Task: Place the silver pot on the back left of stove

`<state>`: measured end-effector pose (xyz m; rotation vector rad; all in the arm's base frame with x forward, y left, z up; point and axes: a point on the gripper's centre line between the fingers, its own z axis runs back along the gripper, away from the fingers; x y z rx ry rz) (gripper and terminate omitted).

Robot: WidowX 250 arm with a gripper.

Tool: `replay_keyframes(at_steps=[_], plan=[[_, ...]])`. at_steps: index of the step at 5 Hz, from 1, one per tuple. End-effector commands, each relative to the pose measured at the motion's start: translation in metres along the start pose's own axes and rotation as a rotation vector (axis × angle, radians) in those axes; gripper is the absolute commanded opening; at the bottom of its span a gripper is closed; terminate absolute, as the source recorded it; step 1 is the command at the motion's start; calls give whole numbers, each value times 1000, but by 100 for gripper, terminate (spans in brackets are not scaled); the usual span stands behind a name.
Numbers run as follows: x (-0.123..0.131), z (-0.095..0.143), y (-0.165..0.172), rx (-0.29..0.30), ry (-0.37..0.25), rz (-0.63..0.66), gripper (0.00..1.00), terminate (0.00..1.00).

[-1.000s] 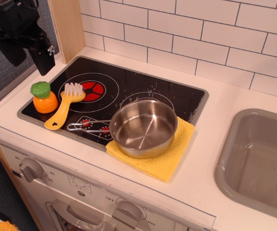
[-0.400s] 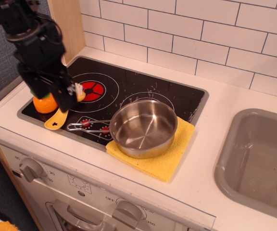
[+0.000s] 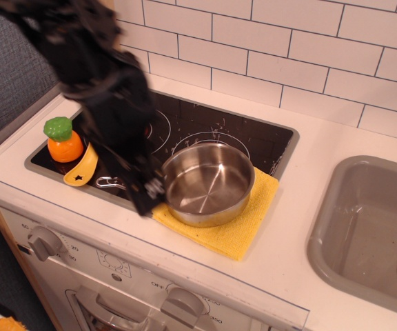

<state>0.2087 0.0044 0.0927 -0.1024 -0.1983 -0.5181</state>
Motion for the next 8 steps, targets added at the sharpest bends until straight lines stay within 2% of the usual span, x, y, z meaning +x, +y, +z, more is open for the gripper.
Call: replay_keyframes(at_steps=[1,2,4,5,8], plan=[[32,-32,-34,36,16,-88,100,0],[35,-50,-27,88,-15,-102,100,0],[48,-67,-6,113,-31,-147,100,0],[47,-68,-4,100,-36,-152,0,0],[50,-50,7,88,-63,-144,0,0]])
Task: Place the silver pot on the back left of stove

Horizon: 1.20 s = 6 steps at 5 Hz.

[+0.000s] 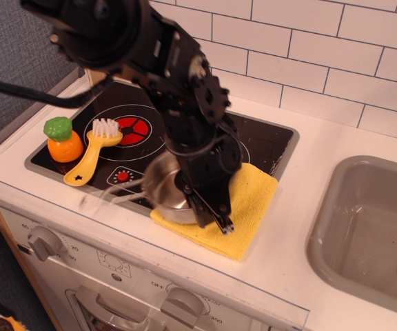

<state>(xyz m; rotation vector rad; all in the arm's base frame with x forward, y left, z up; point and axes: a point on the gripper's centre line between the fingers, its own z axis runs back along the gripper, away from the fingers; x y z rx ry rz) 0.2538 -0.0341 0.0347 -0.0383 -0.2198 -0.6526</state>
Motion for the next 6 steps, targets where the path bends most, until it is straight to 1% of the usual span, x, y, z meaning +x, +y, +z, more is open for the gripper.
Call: replay_keyframes(at_steps=[1,2,3,4,5,6], plan=[[2,31,33,45,-99,-40,0,0],[7,58,62,49,-172,-82,0,0],[22,88,106,42,-253,-116,0,0],[40,92,137,68,-263,-153,0,0],[53,69,168,72,-214,-169,0,0],[48,40,172,66,-142,-202,0,0]])
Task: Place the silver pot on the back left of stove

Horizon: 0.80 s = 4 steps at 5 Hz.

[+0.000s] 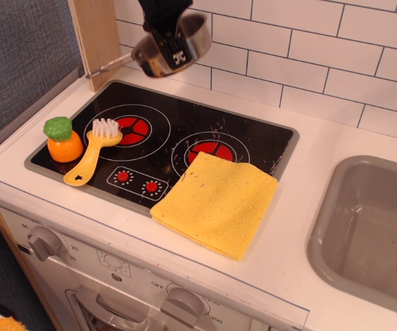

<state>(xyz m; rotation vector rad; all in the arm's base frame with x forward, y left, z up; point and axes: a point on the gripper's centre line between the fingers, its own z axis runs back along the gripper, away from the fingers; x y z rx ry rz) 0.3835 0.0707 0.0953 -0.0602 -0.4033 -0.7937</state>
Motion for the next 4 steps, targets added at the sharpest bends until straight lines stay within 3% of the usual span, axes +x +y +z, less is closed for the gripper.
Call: replay_keyframes(at_steps=[1,2,3,4], plan=[[-19,-16,9,15,82,-86,0,0],[-40,-24,17,6,140,-57,0,0],[-48,-32,23,-4,186,-27,100,0],[-46,-28,22,18,185,-2,100,0]])
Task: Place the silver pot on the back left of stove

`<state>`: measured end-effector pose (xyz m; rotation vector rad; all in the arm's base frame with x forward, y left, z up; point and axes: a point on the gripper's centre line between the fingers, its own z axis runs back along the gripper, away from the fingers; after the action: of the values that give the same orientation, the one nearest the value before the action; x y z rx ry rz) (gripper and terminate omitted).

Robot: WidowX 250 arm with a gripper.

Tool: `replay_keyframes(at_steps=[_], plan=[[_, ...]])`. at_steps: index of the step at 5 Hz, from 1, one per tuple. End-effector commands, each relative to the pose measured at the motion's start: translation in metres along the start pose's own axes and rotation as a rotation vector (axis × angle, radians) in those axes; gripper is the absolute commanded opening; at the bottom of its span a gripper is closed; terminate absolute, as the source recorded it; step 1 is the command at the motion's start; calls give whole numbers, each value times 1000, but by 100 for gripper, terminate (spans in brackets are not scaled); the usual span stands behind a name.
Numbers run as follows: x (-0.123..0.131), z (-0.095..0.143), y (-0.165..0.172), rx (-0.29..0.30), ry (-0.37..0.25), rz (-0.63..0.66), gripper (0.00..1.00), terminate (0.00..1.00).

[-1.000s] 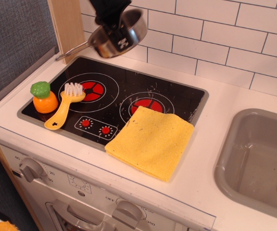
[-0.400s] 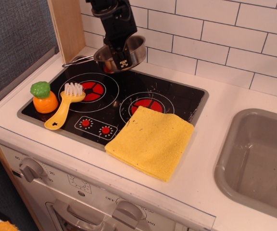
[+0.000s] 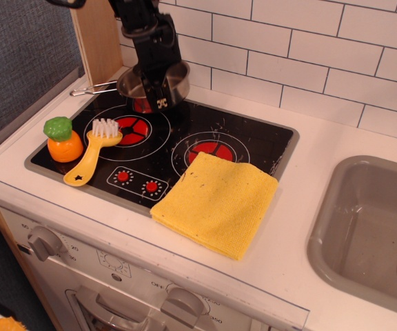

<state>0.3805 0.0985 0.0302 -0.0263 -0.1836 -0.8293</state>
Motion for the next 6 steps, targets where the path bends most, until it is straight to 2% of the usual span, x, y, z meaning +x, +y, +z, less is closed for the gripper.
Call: replay_keyframes(at_steps=[1,2,3,4,5,6], plan=[[-6,44,9,61,-57,108,100,0],[-14,72,3,74,-127,304,100,0],[-28,86,-5,74,-127,540,100,0],[-40,87,-17,85,-83,639,100,0],[-43,86,-24,101,-50,644,100,0],[-46,85,-27,140,-30,633,100,0]])
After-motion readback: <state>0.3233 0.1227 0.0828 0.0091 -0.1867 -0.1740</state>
